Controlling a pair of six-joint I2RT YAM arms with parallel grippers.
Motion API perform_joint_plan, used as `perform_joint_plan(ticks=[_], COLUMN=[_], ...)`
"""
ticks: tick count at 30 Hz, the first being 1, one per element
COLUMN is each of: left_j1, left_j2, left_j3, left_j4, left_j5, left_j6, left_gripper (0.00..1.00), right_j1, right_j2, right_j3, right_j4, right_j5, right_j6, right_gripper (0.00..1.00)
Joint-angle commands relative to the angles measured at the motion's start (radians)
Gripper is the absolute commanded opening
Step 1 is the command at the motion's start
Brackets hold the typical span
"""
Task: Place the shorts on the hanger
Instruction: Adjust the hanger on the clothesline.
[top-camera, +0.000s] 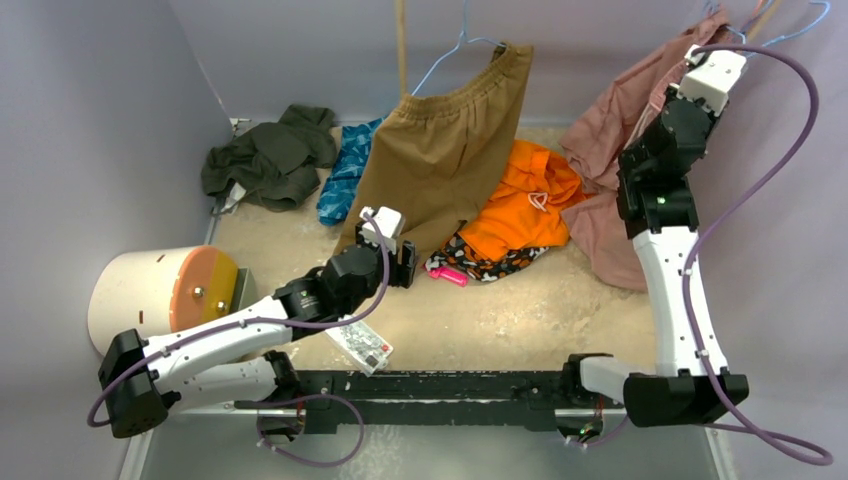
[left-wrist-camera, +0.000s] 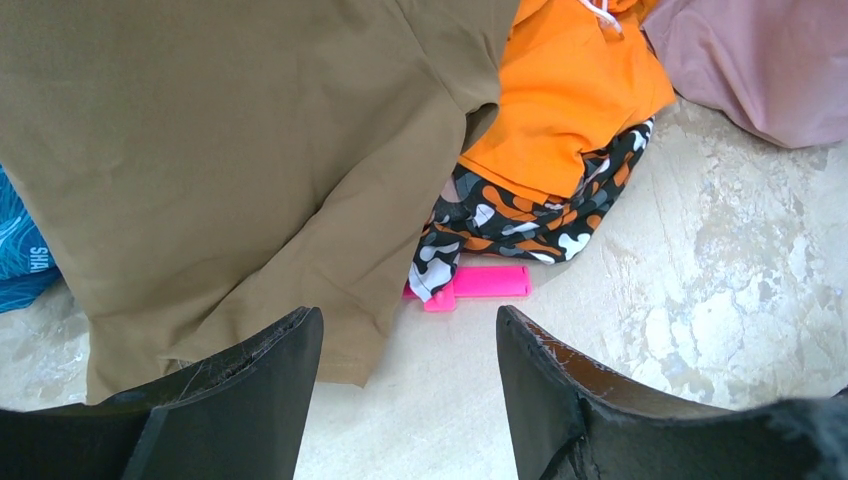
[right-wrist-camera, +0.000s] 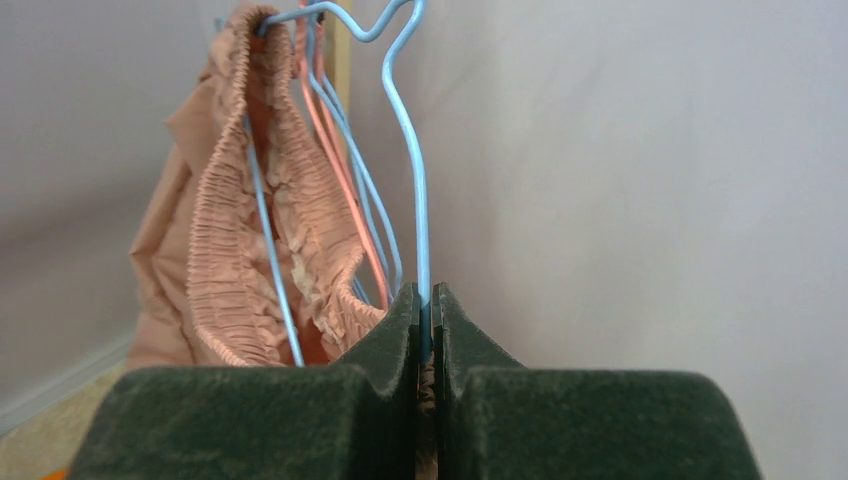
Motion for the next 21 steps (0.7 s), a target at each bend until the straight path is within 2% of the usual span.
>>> perform_joint_plan(ticks=[1, 21], left_j1=[0.0, 0.0], left_j2=[0.008, 0.028], left_j3=[0.043, 0.045], left_j4=[0.027, 0.024], left_j5=[0.007, 0.009], left_j6=[-0.019, -0.018], left_gripper=[0.63, 0.63], right_j1=[0.016, 0.026], right_j2=[-0.013, 0.074], right_j3=[0.017, 0.028], right_j4=[0.102, 0.131], right_j5=[-0.045, -0.232], right_j6=[0.006, 0.012], right_gripper=[0.0, 0.0])
